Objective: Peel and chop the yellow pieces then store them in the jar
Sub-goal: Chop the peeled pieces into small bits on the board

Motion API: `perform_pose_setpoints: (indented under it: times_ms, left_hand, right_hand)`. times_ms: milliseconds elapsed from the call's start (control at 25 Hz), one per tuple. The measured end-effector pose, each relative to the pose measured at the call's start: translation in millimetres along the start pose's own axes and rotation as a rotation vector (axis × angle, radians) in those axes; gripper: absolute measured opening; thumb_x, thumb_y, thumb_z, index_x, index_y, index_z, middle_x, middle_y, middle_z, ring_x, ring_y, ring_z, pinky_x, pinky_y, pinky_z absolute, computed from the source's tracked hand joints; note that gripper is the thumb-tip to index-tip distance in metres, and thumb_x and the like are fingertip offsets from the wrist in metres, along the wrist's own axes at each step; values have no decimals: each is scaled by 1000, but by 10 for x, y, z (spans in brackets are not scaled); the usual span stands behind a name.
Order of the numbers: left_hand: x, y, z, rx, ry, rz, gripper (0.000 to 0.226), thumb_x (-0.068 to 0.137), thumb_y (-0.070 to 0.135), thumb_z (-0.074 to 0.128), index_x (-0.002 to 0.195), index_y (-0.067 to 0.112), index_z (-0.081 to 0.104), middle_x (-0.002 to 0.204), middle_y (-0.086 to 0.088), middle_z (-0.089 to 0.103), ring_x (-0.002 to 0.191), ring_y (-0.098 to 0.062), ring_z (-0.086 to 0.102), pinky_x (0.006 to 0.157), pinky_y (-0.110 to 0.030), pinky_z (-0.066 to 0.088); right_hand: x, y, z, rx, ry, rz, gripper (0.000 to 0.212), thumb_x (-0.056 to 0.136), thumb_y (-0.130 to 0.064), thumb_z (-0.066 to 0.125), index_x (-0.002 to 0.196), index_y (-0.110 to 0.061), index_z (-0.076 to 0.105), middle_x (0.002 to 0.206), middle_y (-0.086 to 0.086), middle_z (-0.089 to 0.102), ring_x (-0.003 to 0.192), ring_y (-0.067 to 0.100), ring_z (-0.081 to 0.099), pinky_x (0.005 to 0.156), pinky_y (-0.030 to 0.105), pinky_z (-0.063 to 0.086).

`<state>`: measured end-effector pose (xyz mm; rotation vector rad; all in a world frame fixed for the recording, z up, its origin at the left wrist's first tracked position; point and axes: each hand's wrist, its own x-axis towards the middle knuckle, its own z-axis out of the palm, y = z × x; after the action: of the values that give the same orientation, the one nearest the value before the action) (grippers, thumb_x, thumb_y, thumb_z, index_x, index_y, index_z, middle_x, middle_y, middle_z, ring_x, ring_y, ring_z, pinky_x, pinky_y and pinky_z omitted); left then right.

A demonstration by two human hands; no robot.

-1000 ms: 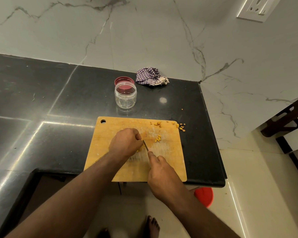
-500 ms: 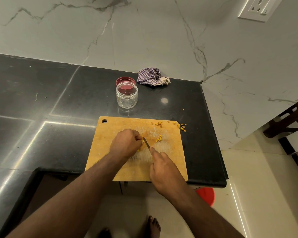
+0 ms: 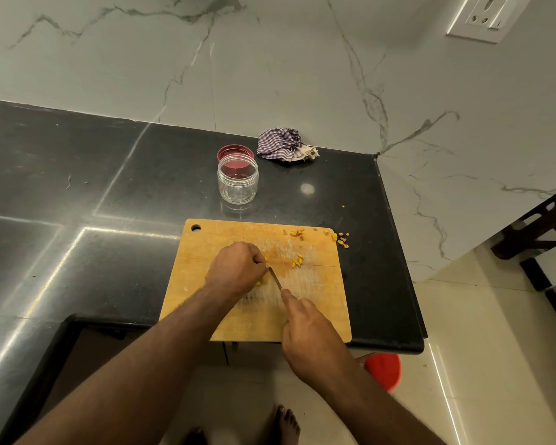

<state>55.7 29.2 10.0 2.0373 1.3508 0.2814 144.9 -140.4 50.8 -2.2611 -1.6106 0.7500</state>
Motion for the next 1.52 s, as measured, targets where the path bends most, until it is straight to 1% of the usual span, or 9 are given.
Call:
perform_pose_setpoints:
  times_ms: [200,320,520,640,840,1040,1120,1360,1520]
  left_hand:
    - [-30,-5,2,-17,16,-2,5,85,21,72,82,25,72,81,10,68,75,-6,63,65,-29,55]
    - [-43,2,-2,-9,29,1,5,85,20,71,84,24,73,81,9,69,75,-6,63,62,-25,51]
    - [-60,5,-1,1,40,-3,10,84,20,70,77,26,72,77,10,68,72,-6,63,60,-27,52]
    - [-54,15,1,7,36,1,9,85,18,68,80,24,74,79,9,69,72,-7,63,58,-25,49]
    - [-58,22,-1,3,51,-19,6,85,23,69,84,24,75,81,9,70,75,-8,63,67,-32,58]
    - [-65,18,-44,-14,9,-14,11,87,18,67,88,24,75,93,6,73,81,-8,65,72,-32,59]
    - [-62,20,-89,-22,1,-16,19,88,12,63,94,23,77,103,6,73,86,-6,63,73,-25,56]
    - [-80,-46,-292,-21,56,-34,29,91,3,55,102,21,76,116,-1,70,91,-8,57,64,-18,45]
    - [-133,-165,-393,-18,57,-40,25,94,8,58,107,21,75,118,-1,70,95,-10,59,71,-20,46]
  right_hand:
    - [-15,11,-63,33,68,2,55,102,-21,33,155,-28,19,127,-4,46,103,14,53,87,31,48]
    - [80,-31,-70,22,51,-10,55,102,-21,33,154,-29,19,127,-2,47,102,15,53,86,32,47]
    - [158,-54,-41,-13,19,-7,56,101,-18,32,155,-28,18,125,1,47,101,19,54,84,35,49]
    - [209,-68,-14,-49,-5,-17,59,100,-15,33,156,-26,15,125,3,47,99,22,54,81,36,48]
    - [74,20,7,10,-2,-13,57,101,-19,33,155,-27,18,128,-1,48,106,17,52,89,34,47]
    - [-93,137,-55,87,57,-20,53,102,-24,34,154,-29,24,136,-6,46,118,9,48,100,26,42]
    - [-68,161,-84,124,89,-20,52,102,-23,36,154,-27,27,142,-6,44,125,7,45,105,24,39]
    - [57,140,2,100,24,-51,53,101,-23,37,152,-34,26,133,-5,47,113,10,50,97,30,44]
    - [61,300,-69,110,137,30,52,102,-23,38,153,-30,27,138,-4,46,115,12,51,98,30,44]
